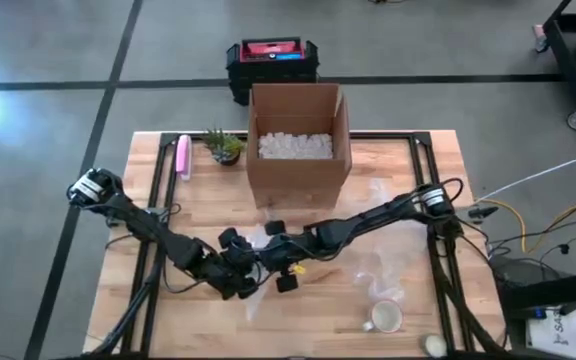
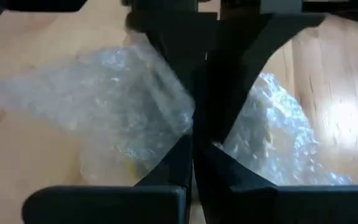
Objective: Wrap mug
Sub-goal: Wrap the orange mug with the bubble wrap
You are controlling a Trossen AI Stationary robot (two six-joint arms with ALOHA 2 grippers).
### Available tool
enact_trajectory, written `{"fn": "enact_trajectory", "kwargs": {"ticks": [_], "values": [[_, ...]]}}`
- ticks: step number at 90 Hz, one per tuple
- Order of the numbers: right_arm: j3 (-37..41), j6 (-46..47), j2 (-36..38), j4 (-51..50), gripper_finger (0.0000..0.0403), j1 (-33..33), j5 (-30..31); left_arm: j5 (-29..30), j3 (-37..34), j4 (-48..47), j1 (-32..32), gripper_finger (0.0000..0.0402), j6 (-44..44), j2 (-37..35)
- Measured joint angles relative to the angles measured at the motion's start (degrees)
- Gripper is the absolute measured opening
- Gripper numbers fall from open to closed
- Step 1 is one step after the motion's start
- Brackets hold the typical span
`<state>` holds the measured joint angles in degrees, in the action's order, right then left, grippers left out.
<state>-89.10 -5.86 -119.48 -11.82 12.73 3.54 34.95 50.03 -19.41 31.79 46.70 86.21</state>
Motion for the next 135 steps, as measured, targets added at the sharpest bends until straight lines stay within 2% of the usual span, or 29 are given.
{"fn": "enact_trajectory", "kwargs": {"ticks": [11, 27, 34, 40, 45, 49, 55, 74, 88, 105, 135], "values": [[0.1, -0.6, 0.1, 0.4, 0.0002, 0.0, -0.2, -1.4, 2.5, -4.6, 0.0, 0.0022, -0.5, -0.7], [0.2, -0.7, 0.9, 0.4, 0.0002, 0.0, -0.5, -1.9, 10.4, -13.9, 1.1, 0.0022, -0.6, -3.5], [0.3, -0.7, 1.0, 0.2, 0.0002, 0.0, -0.5, -2.2, 11.7, -11.6, 1.3, 0.0022, -1.8, -3.6], [0.3, -0.8, 1.0, 0.1, 0.0002, 0.0, -0.5, -6.2, 11.9, -8.7, 1.1, 0.0021, -4.2, -3.6], [0.3, -0.8, 1.1, -0.2, 0.0002, 0.0, -0.5, -10.5, 11.8, -8.1, 0.6, 0.002, -4.1, -3.5], [0.3, -0.8, 1.1, -0.2, 0.0002, 0.0, -0.5, -11.7, 11.1, -8.7, 0.6, 0.0017, -2.5, -3.2], [0.3, -0.8, 1.1, -0.3, 0.0002, 0.0, -0.6, -11.7, 9.8, -10.8, 0.6, 0.0008, -0.6, -2.3], [0.2, -2.3, 2.3, -1.7, 0.0002, 0.6, -0.3, -11.3, 5.0, -8.8, -2.2, 0.0003, 2.5, 0.2], [-3.6, -3.7, 3.8, -2.1, 0.0002, 1.1, -0.6, -11.4, 3.0, -4.0, -4.3, 0.0001, 0.3, 1.3], [-4.3, -6.7, 3.1, -2.2, 0.0002, 0.7, -0.6, -11.8, 2.4, -1.5, -4.6, 0.0001, -3.1, 1.0], [-3.3, -5.7, -0.2, -5.5, 0.0002, -0.1, -0.6, -13.9, 2.1, -2.0, -4.6, 0.0001, -2.2, -1.4]]}}
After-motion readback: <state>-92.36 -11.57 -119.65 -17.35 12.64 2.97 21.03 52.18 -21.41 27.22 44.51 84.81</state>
